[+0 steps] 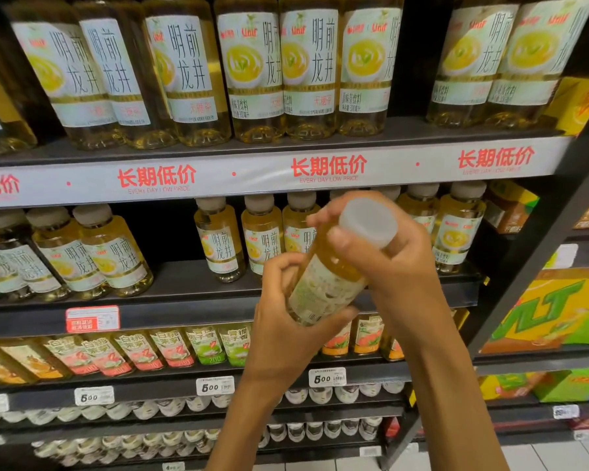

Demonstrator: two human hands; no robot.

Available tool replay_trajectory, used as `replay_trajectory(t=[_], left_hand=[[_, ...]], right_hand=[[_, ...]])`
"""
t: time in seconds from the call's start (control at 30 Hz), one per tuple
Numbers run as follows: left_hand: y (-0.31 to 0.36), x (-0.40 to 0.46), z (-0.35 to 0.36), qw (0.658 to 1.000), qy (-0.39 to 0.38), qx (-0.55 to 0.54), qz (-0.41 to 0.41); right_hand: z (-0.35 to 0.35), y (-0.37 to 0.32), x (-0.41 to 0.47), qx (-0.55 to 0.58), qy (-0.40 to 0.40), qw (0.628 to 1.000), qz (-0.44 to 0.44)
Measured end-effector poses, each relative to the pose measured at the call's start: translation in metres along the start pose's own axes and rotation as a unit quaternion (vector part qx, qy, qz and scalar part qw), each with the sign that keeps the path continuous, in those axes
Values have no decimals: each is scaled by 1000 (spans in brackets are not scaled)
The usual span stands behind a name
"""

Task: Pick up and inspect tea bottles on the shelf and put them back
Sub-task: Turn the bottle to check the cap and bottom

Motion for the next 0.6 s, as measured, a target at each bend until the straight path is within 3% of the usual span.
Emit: replay_trajectory(t=[0.07, 0.2, 0.33, 0.53, 0.6], left_hand=[[0, 0, 0, 999, -9, -38, -24], [-3, 1, 0, 986, -64, -126, -90], [-14, -3, 7, 967, -116, -143, -174], [-6, 4, 8, 986, -14, -117, -118], [-3, 6, 12, 990, 8, -101, -96]], right_hand=[[-6, 7, 2, 27, 13, 999, 25], [-9, 12, 7, 86, -54, 994, 32], [-6, 17, 9, 108, -71, 990, 50], [-12, 28, 12, 77, 56, 991, 89], [-10, 26, 13, 71, 63, 992, 87]])
Point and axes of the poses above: each hand's wrist, its own x-axis towards the middle knuckle, its own z-axis out of the palm, y = z × x, the point moved 5 cm from there along x, towards the middle knuckle, and after that the axes turned 14 degrees about -x, right-handed, at the moved point
